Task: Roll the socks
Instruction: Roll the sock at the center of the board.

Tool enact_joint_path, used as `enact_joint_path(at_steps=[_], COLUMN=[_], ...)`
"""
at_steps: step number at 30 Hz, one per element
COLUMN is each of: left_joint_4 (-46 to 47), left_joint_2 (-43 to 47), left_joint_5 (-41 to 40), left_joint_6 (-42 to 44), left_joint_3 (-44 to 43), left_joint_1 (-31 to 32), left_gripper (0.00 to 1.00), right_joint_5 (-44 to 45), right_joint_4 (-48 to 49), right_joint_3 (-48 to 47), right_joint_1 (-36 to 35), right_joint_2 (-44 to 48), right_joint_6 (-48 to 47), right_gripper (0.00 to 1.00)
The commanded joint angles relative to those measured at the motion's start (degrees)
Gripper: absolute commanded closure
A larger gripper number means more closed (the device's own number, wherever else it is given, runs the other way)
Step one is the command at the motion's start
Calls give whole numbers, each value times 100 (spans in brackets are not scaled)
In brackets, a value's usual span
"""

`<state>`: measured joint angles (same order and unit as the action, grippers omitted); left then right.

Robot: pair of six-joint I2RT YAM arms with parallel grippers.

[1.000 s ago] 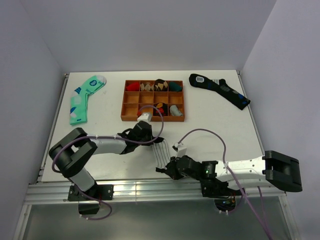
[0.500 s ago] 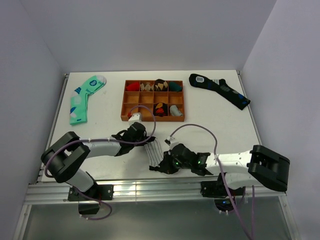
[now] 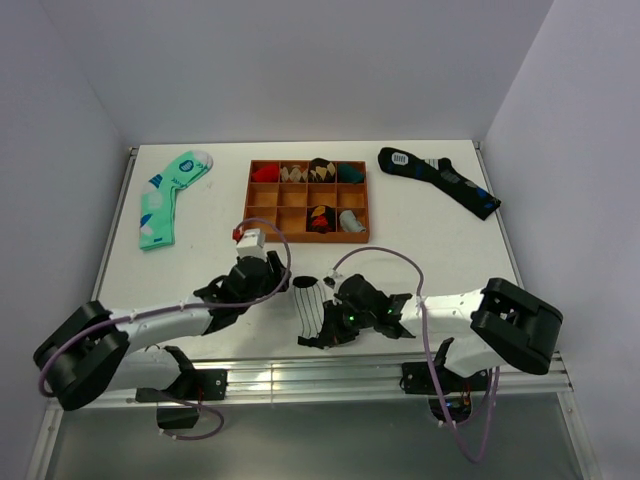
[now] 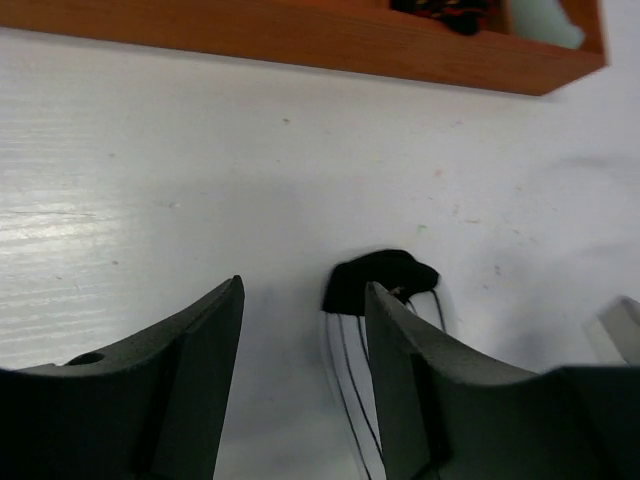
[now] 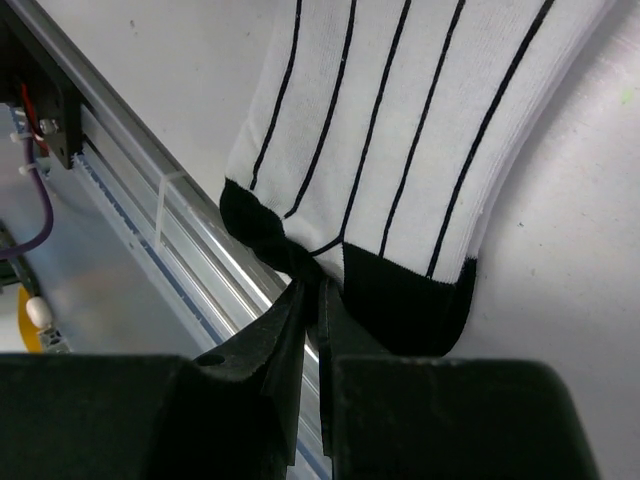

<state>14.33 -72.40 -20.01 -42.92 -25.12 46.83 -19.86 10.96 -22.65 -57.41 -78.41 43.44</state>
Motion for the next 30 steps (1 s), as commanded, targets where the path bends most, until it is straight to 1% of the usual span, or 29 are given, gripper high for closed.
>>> enact_joint_path(at_steps=[1,2,5,6,8,10,12,14,15,17,19,24,27,29,30], left_joint_4=[623,798,1237,1370,1651,2125,2598,2916,3179,3374,3594,3893,4078,3921,3920], left_joint_2=[603,717,1034,1131,1158,1123,975,834,659,395,236,-335,-573,-634,-661], left_joint_5=[-301,-328,-425,-425,-250,4,85,243,295,383,410,524,717,613,551], left_joint_6=[301,423,626,679,758,715,609,521,495,495,512,442,389,284,266], left_joint_3=[297,367,640,780,912,1114,1307,1422,1484,1493,1484,1466,1440,1397,1405], left_joint_1=[405,650,1072,1144,1285,1355,1487,1636,1723,1838,1996,2094,2111,2234,2278], left_gripper=[43,44,50,55,62,72,80,83,87,89,89,89,96,100,100], right_joint_5=[-369,-422,-589,-624,-721,-730,-765,-852,-871,-888,-932,-1117,-1125,-1152,-1152], right_joint_4=[20,20,-6,-24,-41,-112,-86,2,72,108,152,363,372,372,354], right_joint_3=[-134,-151,-178,-187,-204,-248,-231,-196,-161,-152,-134,-64,-55,-81,-73], right_joint_1=[115,133,212,239,309,344,388,441,458,493,511,634,678,713,713], right_joint_2=[-69,-78,-60,-60,-78,-95,-130,-139,-165,-201,-236,-227,-183,-174,-166], right_joint_6=[-38,-37,-55,-64,-72,-99,-73,-38,-11,6,33,182,244,279,279], right_gripper=[90,90,90,90,90,90,90,90,90,90,91,91,91,91,91])
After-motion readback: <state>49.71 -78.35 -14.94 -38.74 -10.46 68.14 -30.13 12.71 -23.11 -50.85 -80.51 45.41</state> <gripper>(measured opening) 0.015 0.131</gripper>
